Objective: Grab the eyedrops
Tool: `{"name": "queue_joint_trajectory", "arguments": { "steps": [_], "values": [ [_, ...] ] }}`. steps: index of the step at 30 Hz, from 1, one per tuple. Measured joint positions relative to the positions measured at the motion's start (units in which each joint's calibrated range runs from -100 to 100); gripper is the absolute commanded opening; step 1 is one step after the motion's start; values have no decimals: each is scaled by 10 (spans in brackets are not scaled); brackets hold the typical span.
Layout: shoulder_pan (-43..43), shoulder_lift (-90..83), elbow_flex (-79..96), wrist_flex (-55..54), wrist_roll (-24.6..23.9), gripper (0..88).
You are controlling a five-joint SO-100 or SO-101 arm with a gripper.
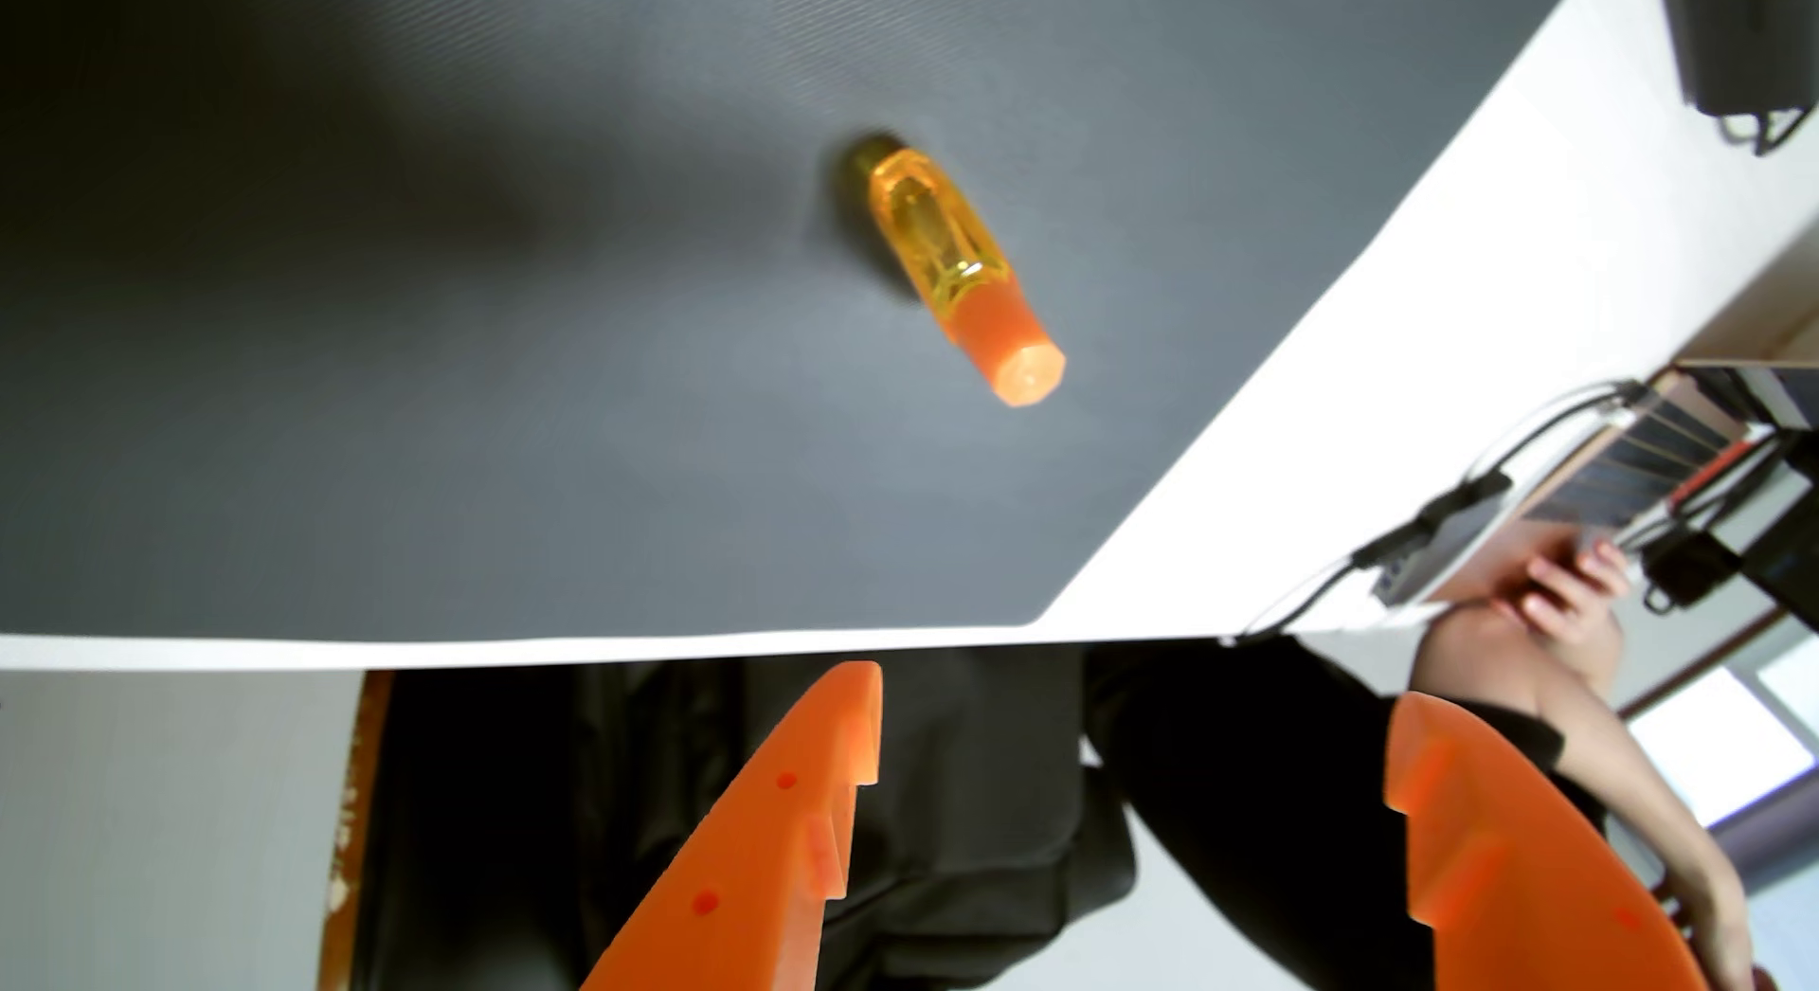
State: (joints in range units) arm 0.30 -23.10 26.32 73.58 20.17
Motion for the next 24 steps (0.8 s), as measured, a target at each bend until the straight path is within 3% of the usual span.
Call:
{"name": "queue_joint_trajectory", "arguments": {
  "steps": [11,24],
  "values": [
    [39,215,-194,85,88,326],
    [14,324,-217,84,152,326]
  ]
}}
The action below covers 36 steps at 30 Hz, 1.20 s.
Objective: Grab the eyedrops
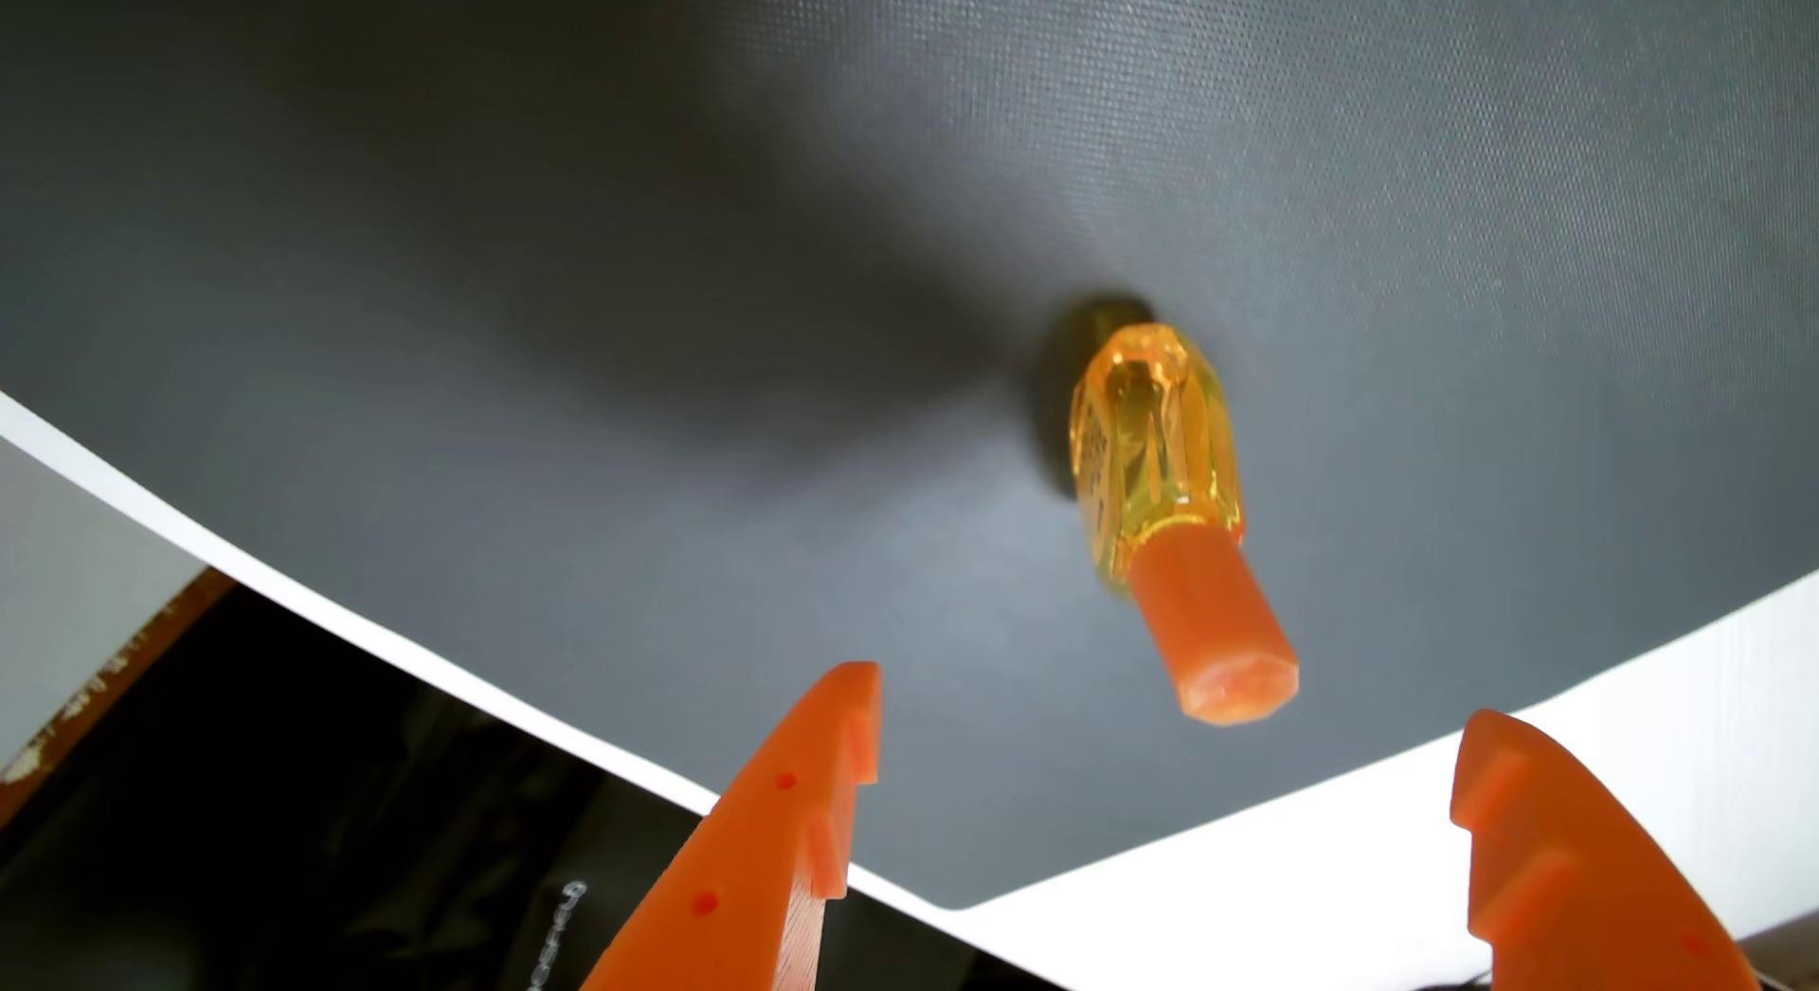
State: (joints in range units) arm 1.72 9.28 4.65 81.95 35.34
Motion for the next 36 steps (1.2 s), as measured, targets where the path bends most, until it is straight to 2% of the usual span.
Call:
{"name": "queue_joint_trajectory", "arguments": {
  "steps": [13,25,31,33,36],
  "values": [
    [-10,110,-4,-45,12,327],
    [-10,181,-62,-44,10,318],
    [-15,195,-90,-27,5,96],
    [-22,198,-99,-27,-4,60],
    [-26,198,-104,-27,-13,53]
  ]
}}
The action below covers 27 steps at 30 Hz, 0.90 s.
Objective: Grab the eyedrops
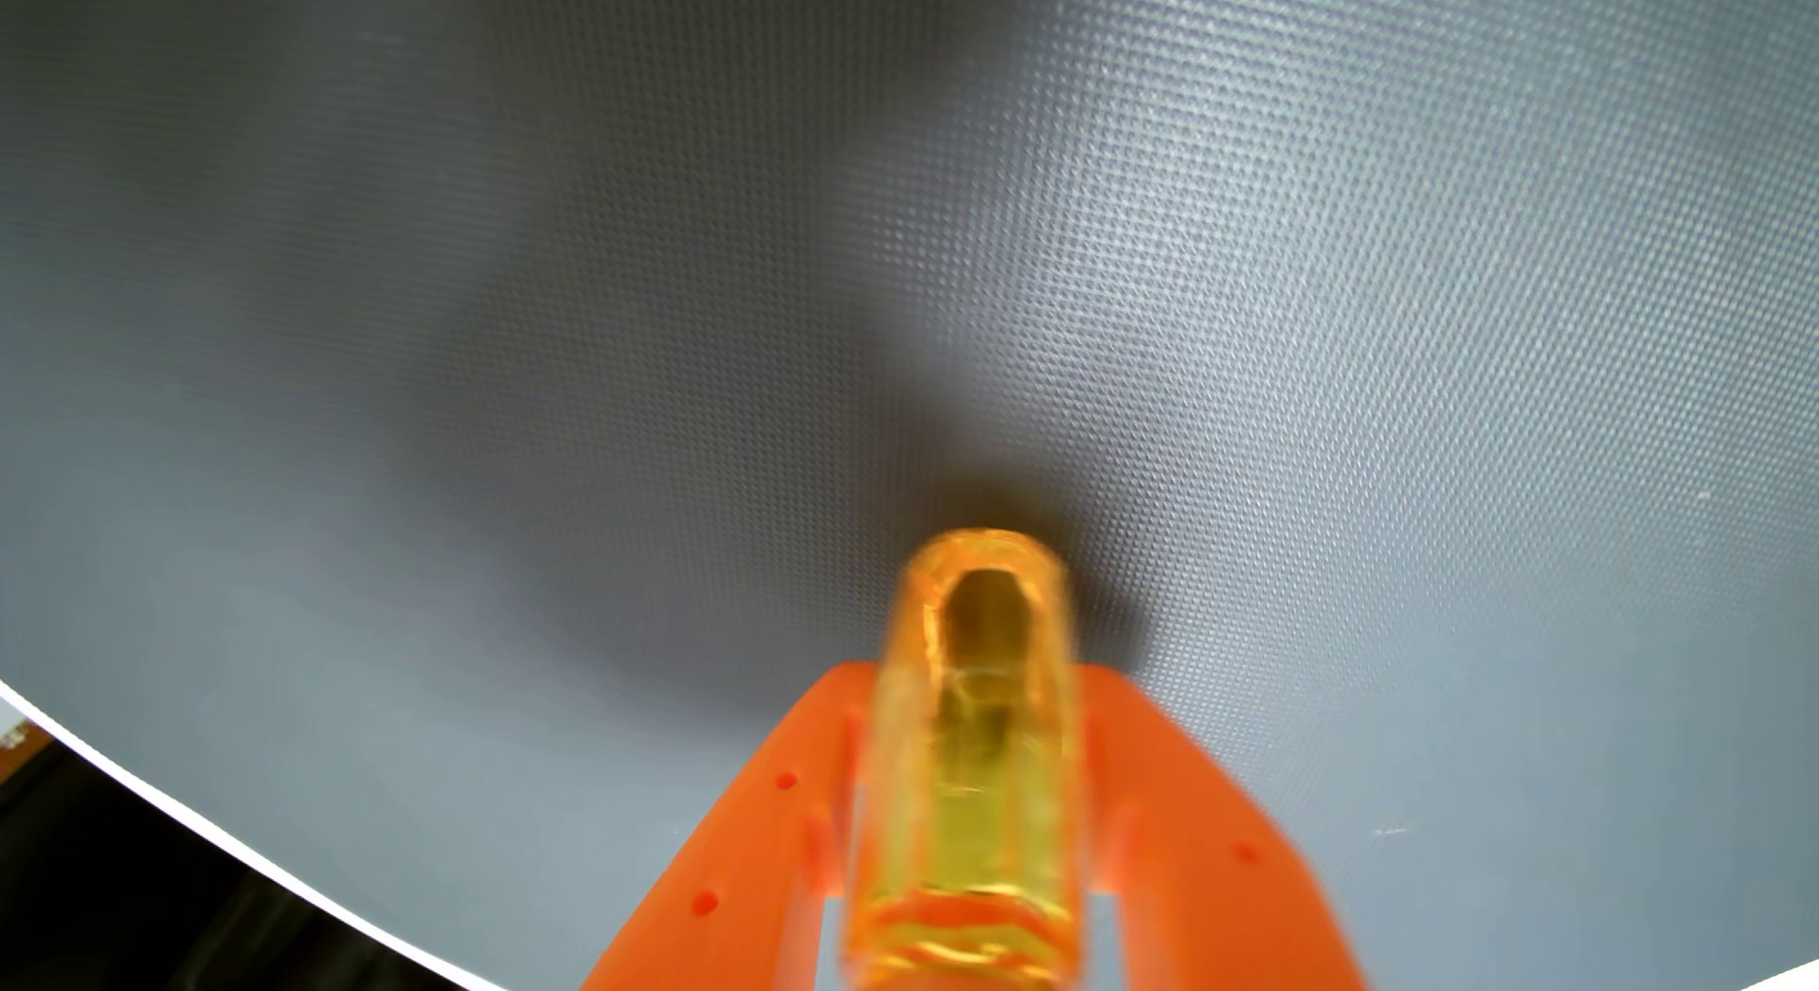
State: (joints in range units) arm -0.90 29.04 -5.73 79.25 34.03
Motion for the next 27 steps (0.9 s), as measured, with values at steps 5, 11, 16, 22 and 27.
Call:
{"name": "queue_joint_trajectory", "arguments": {
  "steps": [5,11,16,22,27],
  "values": [
    [-1,0,-2,0,-3,34],
    [-1,0,-2,0,-9,8],
    [-1,1,-39,26,-16,6],
    [-1,1,-116,104,-38,6],
    [-1,1,-163,151,-78,6]
  ]
}}
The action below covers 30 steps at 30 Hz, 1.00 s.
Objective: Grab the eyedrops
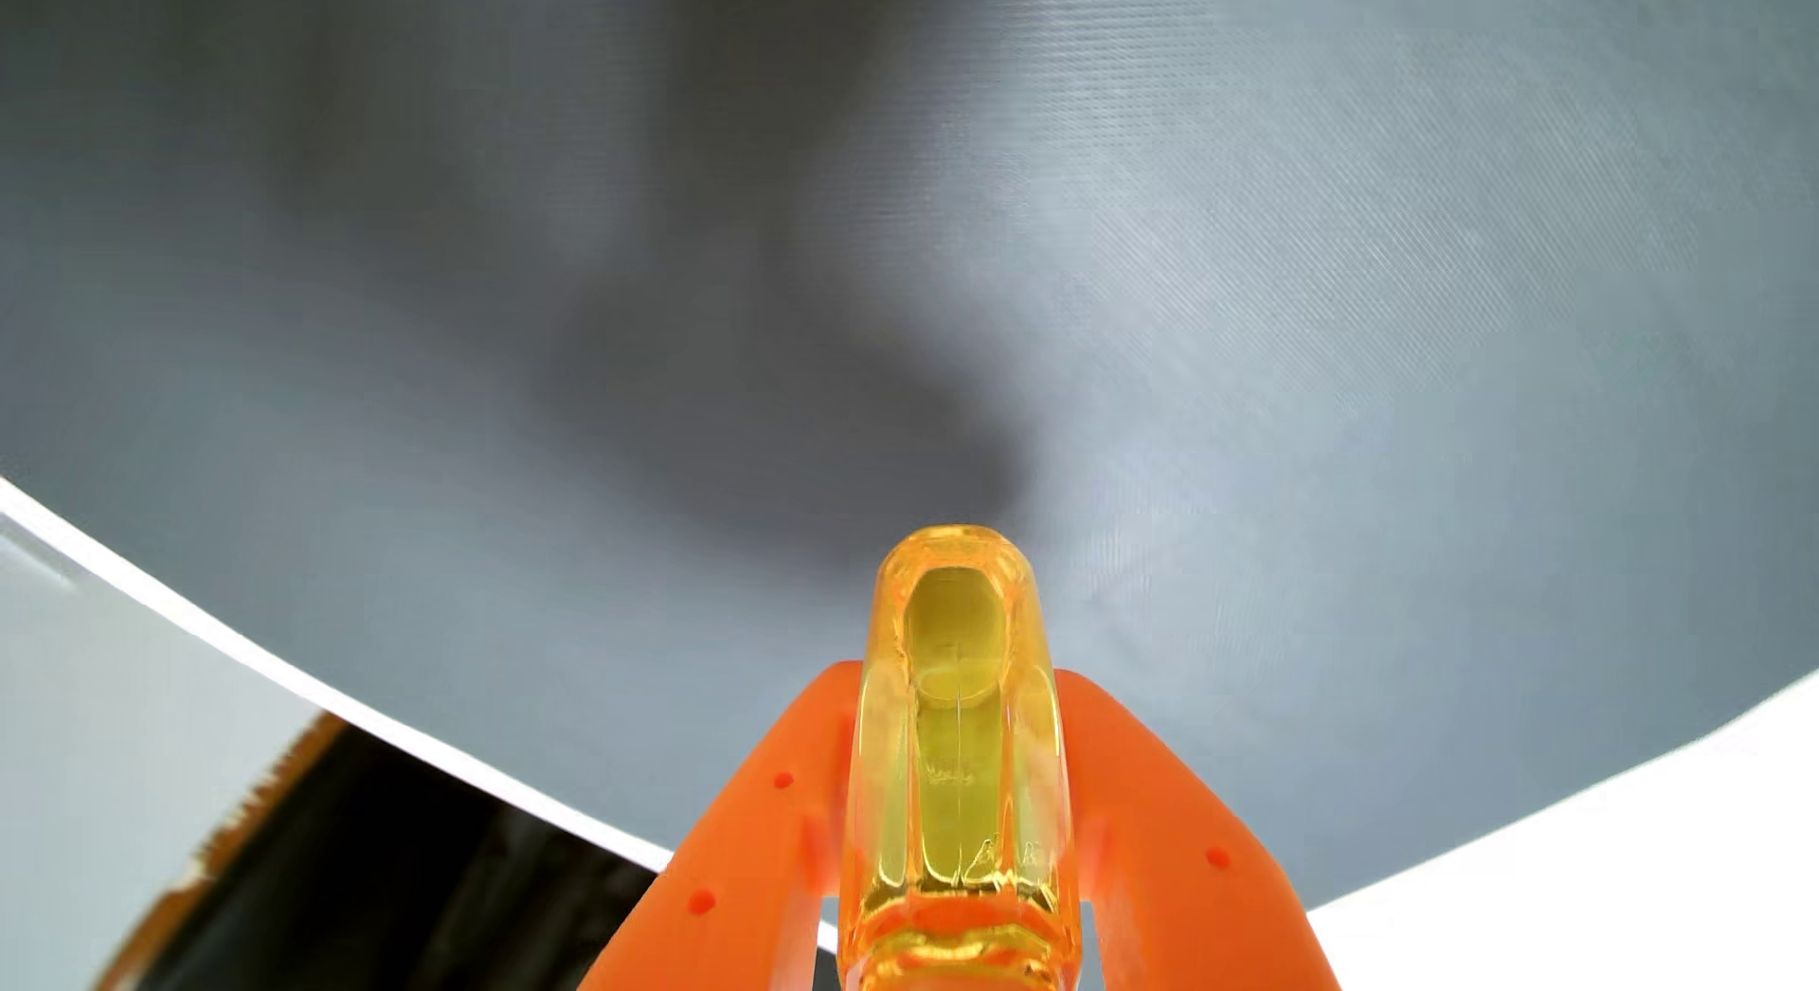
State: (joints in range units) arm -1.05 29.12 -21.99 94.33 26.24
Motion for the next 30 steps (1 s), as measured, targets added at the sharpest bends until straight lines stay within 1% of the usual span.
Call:
{"name": "queue_joint_trajectory", "arguments": {
  "steps": [7,13,22,30],
  "values": [
    [0,-53,-11,4,-67,6],
    [0,-115,10,4,-111,6],
    [0,-183,89,-13,-145,6],
    [0,-279,194,-65,-171,6]
  ]
}}
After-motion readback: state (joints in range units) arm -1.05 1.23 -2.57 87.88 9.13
